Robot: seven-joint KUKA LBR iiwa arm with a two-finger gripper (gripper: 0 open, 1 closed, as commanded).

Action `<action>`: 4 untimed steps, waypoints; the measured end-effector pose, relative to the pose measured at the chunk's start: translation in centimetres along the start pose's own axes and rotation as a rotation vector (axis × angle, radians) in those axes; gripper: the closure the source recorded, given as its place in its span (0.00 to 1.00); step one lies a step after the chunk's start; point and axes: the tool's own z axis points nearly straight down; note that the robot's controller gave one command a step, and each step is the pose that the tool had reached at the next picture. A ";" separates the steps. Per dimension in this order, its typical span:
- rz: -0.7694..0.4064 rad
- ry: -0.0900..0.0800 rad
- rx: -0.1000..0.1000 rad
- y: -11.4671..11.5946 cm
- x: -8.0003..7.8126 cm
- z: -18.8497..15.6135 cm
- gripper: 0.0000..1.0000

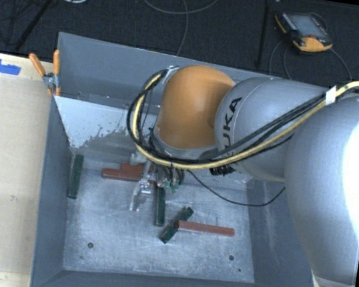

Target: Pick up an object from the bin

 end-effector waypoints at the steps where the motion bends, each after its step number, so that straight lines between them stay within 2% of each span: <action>1: 0.030 -0.006 -0.001 -1.5 -0.7 -1.5 0.00; 2: 0.087 -0.027 -0.005 -1.3 -1.4 4.8 0.00; 3: 0.089 -0.039 -0.008 -1.3 -1.7 4.4 1.00; 4: 0.089 -0.039 -0.008 -1.3 -1.7 4.4 1.00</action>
Offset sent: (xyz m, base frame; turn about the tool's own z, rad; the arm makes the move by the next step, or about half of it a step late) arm 0.0054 -0.0129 -0.0551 0.0849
